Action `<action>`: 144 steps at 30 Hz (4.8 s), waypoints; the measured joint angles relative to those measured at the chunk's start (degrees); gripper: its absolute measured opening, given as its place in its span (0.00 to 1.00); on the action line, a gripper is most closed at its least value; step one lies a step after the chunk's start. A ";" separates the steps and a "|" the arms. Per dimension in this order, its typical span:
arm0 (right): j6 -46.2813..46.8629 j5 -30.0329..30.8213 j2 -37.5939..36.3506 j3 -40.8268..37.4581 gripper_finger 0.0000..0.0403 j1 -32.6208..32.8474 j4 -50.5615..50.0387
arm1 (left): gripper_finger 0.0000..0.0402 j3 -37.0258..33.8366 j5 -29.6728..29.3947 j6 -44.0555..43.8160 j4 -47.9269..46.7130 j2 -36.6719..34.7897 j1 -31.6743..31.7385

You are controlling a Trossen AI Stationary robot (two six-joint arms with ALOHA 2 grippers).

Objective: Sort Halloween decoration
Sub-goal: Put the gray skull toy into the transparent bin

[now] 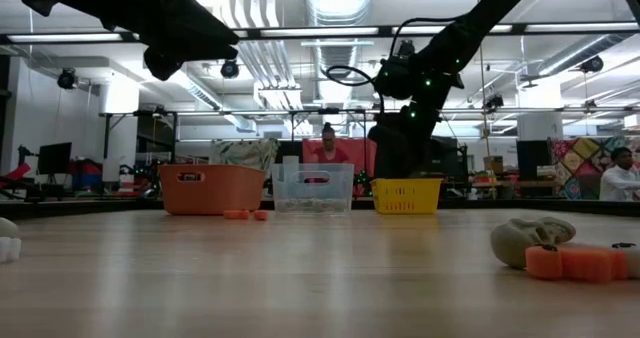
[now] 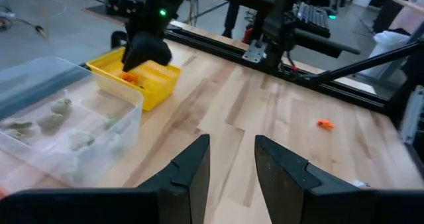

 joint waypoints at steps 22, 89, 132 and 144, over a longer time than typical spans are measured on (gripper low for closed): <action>2.38 0.55 -10.61 0.00 0.26 14.26 0.59 | 0.24 0.00 1.77 -15.22 -4.76 -0.02 -14.66; 6.58 0.50 -7.80 -0.46 0.21 33.68 6.05 | 0.32 8.55 19.21 -16.58 -27.01 32.30 -26.25; 6.49 0.50 -7.78 -0.66 0.19 33.92 7.52 | 0.32 13.64 17.64 -8.38 -32.55 28.20 -27.71; 9.07 0.50 -7.78 -0.66 0.20 33.92 7.54 | 0.49 13.64 16.57 15.39 -32.72 28.20 -27.37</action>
